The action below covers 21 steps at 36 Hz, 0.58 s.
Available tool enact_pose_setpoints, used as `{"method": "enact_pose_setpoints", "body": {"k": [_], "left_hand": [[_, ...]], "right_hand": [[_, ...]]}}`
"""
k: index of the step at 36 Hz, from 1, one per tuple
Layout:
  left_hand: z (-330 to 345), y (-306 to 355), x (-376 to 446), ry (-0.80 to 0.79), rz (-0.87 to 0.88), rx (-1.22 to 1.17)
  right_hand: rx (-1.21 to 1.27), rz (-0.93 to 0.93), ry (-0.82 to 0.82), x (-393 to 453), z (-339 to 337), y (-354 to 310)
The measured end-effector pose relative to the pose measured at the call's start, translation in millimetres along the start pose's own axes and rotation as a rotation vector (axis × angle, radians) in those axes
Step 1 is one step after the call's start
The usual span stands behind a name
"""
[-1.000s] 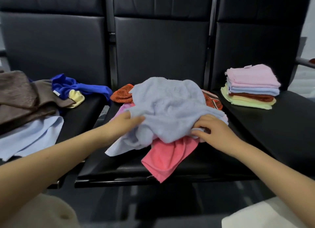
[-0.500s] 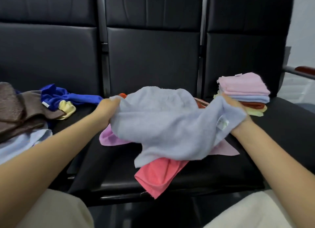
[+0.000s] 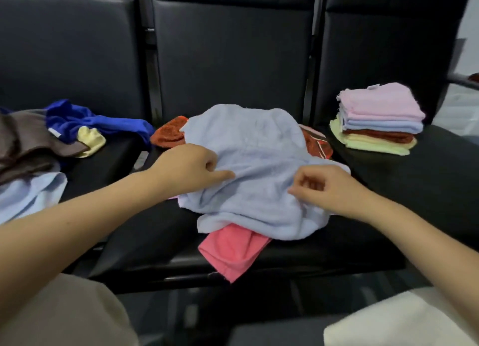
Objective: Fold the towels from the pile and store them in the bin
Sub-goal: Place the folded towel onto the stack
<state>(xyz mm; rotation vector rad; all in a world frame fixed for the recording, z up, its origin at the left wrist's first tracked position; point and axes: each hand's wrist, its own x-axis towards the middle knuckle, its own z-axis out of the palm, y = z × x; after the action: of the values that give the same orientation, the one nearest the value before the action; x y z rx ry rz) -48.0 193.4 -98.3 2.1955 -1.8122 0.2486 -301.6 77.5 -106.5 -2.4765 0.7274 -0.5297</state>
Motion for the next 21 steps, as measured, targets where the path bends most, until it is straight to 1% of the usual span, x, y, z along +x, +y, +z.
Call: {"method": "enact_pose_setpoints", "body": {"k": [2,3,5,7,9,11,13,14,15,17,19,20,21], "left_hand": [[3,3,-6,0.026,0.139,-0.127],[6,5,-10,0.002,0.23,-0.181],[15,12,-18,-0.128,0.385,-0.266],[27,22,-27,-0.224,0.475,-0.276],[37,29,-31,-0.2,0.546,-0.247],[40,29,-30,-0.159,0.566,-0.28],[37,29,-27,-0.15,0.509,-0.371],[34,29,-26,-0.154,0.453,-0.42],[30,29,-25,-0.17,0.381,-0.471],[20,30,-23,-0.229,0.199,-0.622],[8,34,-22,-0.255,0.053,-0.811],[4,35,-20,-0.247,0.008,-0.877],[1,36,-20,-0.236,-0.016,-0.909]], "right_hand": [[-0.024,-0.008,-0.198,-10,6,-1],[-0.064,-0.032,-0.265,-13,9,1],[-0.183,-0.093,-0.334,-18,14,8],[-0.288,-0.158,-0.333,-19,17,13],[-0.361,-0.24,-0.267,-19,18,14],[-0.374,-0.28,-0.189,-19,19,15],[-0.301,-0.215,-0.128,-18,22,12],[-0.232,-0.149,-0.105,-18,22,9],[-0.124,-0.058,-0.09,-17,21,5],[0.143,0.069,0.008,-14,20,-6],[0.358,0.122,0.156,-11,19,-17],[0.425,0.12,0.198,-10,19,-22],[0.462,0.099,0.201,-9,19,-27]]}}
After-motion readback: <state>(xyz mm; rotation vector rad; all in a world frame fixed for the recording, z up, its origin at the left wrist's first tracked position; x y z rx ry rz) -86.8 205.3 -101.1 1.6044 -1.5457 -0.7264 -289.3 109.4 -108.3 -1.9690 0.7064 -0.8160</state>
